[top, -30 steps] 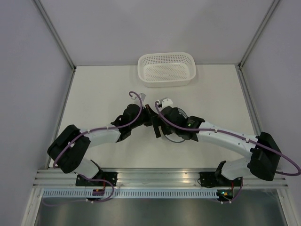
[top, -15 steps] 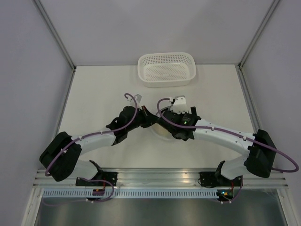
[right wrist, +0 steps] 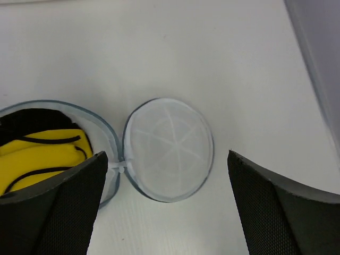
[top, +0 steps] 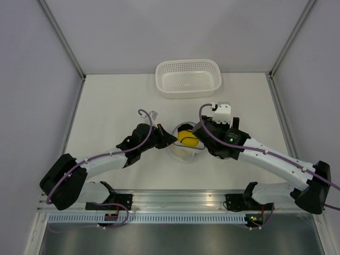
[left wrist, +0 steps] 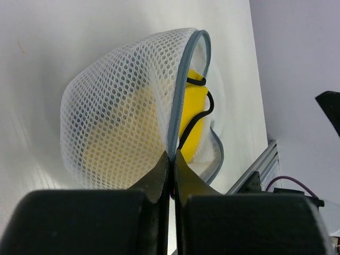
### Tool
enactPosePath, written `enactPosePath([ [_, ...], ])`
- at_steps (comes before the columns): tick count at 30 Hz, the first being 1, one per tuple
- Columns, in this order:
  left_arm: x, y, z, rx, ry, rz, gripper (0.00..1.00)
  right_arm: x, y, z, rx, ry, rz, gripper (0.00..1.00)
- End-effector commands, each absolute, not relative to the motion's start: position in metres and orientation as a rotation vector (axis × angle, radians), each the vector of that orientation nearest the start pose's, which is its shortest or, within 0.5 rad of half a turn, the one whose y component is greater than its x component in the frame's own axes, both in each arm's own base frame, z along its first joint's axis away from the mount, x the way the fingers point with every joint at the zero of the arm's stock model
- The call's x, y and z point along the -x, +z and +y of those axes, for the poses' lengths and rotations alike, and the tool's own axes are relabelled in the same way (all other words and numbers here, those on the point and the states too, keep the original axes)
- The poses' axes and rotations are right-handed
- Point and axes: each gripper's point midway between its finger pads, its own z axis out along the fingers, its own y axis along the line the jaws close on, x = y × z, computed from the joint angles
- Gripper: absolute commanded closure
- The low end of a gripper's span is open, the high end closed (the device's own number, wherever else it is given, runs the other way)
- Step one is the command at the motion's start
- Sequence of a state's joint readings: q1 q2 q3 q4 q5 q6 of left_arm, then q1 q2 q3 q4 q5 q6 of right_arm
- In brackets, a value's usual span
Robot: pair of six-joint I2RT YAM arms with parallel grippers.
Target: Unzip the laundry bag and remove the bra
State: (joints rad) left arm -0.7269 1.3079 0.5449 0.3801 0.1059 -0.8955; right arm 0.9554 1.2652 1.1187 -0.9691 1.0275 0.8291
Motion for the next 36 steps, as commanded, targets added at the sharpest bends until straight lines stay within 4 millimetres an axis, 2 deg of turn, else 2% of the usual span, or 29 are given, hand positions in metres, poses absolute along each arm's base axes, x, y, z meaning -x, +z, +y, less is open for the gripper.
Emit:
enactPosePath([
  [1,-0.251,0.129,-0.300,0.025,-1.150,2.121,0.98,-0.259,0.224,0.180,-0.009,0.039,2.058,0.02],
  [2,-0.250,0.126,-0.300,0.022,-1.148,2.129,0.98,-0.255,0.216,0.189,0.035,0.105,2.067,0.02],
  [3,-0.250,0.121,-0.300,0.022,-1.145,2.145,0.98,-0.256,0.227,0.206,0.036,0.235,2.028,0.03],
  [4,-0.249,0.119,-0.300,0.019,-1.146,2.153,0.98,-0.251,0.222,0.220,0.095,0.319,2.047,0.04],
  [8,-0.245,0.111,-0.299,0.029,-1.144,2.173,0.98,-0.251,0.188,0.238,0.170,0.312,2.126,0.07],
  [9,-0.245,0.112,-0.298,0.028,-1.149,2.165,0.98,-0.254,0.174,0.244,0.190,0.295,2.155,0.09],
  [13,-0.246,0.111,-0.295,0.038,-1.129,2.169,0.98,-0.255,0.148,0.263,0.250,0.346,2.184,0.16],
  [16,-0.245,0.111,-0.292,0.040,-1.108,2.174,0.98,-0.262,0.134,0.262,0.247,0.332,2.190,0.22],
  [20,-0.245,0.111,-0.287,0.039,-1.079,2.175,0.98,-0.274,0.125,0.253,0.237,0.293,2.202,0.22],
  [24,-0.245,0.108,-0.285,0.047,-1.066,2.180,0.98,-0.281,0.115,0.251,0.234,0.333,2.220,0.22],
  [26,-0.244,0.107,-0.285,0.044,-1.069,2.181,0.98,-0.281,0.103,0.252,0.246,0.350,2.243,0.22],
  [29,-0.245,0.106,-0.287,0.041,-1.073,2.186,0.98,-0.283,0.096,0.260,0.258,0.434,2.256,0.23],
  [33,-0.244,0.105,-0.286,0.039,-1.067,2.190,0.98,-0.282,0.092,0.261,0.265,0.464,2.263,0.24],
  [36,-0.244,0.103,-0.285,0.038,-1.063,2.192,0.98,-0.280,0.092,0.264,0.287,0.501,2.262,0.32],
])
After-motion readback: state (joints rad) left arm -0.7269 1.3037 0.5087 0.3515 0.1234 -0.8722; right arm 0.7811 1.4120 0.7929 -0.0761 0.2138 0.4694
